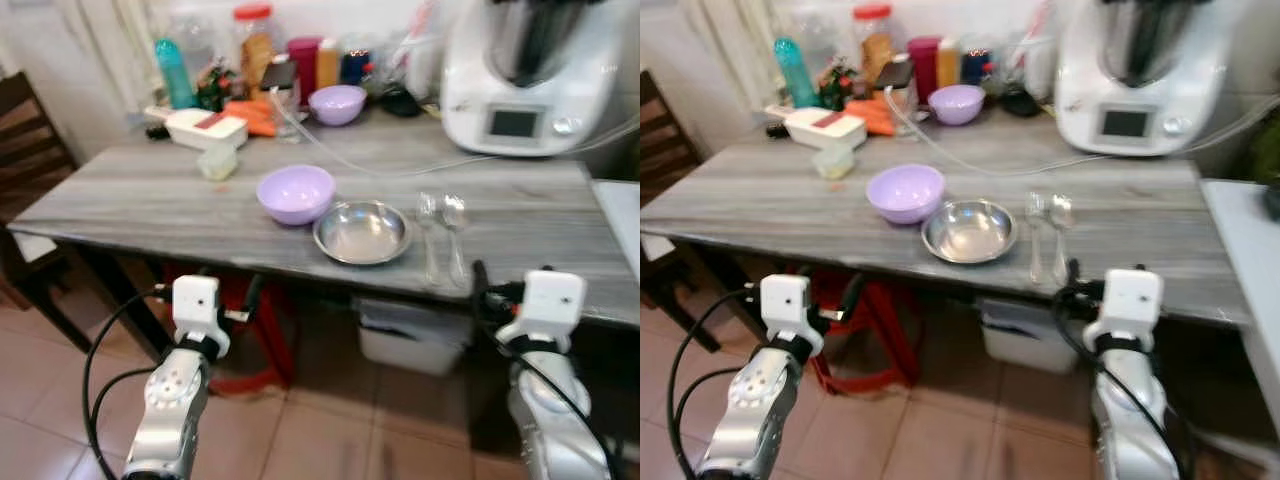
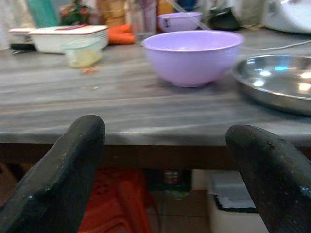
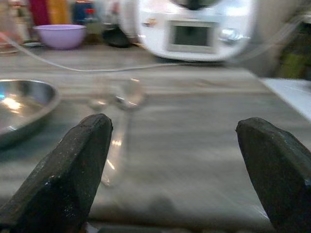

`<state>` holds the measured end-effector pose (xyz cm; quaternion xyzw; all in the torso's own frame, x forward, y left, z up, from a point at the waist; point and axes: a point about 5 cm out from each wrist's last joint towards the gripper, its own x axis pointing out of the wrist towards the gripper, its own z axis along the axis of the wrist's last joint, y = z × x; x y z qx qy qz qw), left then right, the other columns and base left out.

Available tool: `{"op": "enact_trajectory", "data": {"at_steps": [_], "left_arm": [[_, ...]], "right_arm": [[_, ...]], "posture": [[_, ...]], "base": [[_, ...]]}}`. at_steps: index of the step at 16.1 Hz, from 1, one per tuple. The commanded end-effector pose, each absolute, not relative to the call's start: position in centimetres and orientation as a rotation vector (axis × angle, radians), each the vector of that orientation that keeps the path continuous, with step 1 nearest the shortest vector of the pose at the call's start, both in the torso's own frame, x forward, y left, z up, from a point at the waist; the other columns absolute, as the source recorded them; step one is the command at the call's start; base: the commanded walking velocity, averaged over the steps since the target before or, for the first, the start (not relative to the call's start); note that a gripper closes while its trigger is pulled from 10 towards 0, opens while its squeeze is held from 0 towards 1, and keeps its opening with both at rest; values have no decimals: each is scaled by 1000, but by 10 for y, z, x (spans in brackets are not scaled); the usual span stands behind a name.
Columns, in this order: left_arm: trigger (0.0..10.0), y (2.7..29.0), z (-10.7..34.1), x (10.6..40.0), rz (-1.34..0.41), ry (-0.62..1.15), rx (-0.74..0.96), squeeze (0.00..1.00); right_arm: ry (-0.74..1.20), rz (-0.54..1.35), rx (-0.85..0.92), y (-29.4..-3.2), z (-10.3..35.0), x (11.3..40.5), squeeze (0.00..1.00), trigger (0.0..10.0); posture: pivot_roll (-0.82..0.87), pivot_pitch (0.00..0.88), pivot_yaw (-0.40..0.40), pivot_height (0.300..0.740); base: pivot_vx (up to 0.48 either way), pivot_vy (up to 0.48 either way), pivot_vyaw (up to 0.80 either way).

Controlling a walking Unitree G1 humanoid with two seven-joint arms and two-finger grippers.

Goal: Setting the table

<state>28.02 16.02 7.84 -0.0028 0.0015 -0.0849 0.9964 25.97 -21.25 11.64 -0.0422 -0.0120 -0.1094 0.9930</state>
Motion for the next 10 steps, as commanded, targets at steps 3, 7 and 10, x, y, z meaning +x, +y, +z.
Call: {"op": "enact_trajectory", "data": {"at_steps": [3,7,10], "left_arm": [[10000,164,78,280,-160,9,9,0],[10000,164,77,280,-164,10,16,0],[10000,163,78,281,-169,4,23,0]], "right_arm": [[-9,-215,-71,-208,115,260,0,10000],[-24,-220,-118,-205,113,261,0,10000],[-1,-235,-85,-204,109,261,0,10000]], "posture": [[-125,0,83,740],[-125,0,85,740],[-123,0,83,740]], "base": [[-328,0,0],[-331,0,0],[-335,0,0]]}}
